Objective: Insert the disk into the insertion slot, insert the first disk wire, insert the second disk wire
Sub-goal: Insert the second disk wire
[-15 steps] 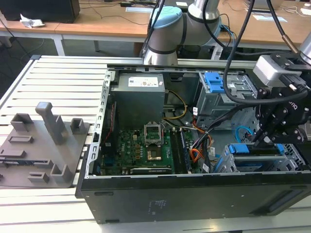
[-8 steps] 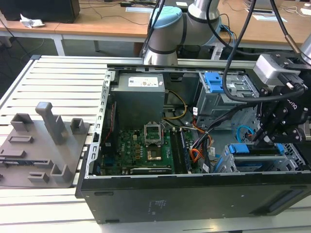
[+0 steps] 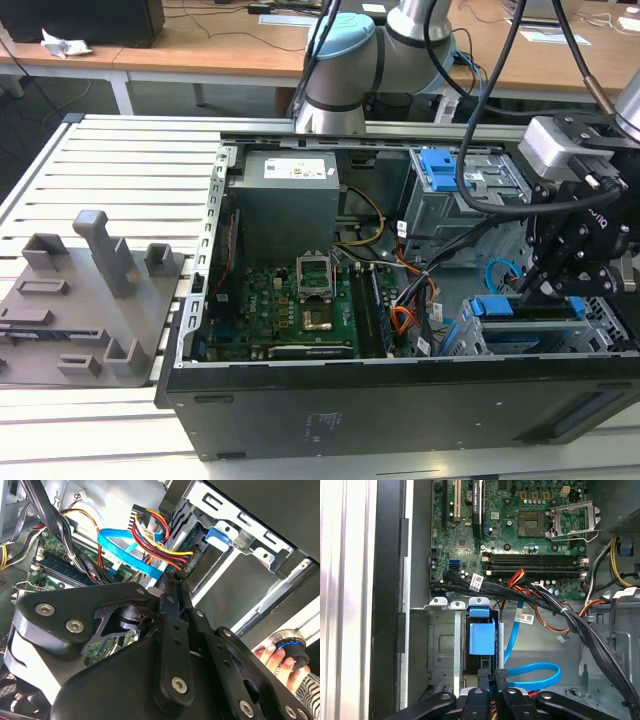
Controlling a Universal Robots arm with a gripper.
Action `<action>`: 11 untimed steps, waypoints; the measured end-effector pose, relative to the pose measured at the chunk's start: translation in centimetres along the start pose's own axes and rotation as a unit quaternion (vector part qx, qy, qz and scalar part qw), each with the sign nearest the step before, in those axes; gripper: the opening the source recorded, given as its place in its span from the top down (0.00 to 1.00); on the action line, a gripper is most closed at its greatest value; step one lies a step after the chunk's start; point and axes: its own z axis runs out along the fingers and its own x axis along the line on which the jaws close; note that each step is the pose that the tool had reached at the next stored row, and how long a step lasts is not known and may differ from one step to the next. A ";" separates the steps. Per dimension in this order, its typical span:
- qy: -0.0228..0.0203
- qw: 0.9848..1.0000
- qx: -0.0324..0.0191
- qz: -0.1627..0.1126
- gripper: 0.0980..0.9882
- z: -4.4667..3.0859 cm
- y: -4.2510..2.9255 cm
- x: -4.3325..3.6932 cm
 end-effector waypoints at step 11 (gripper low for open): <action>-0.001 1.000 0.000 0.000 0.92 0.41 -0.09 0.03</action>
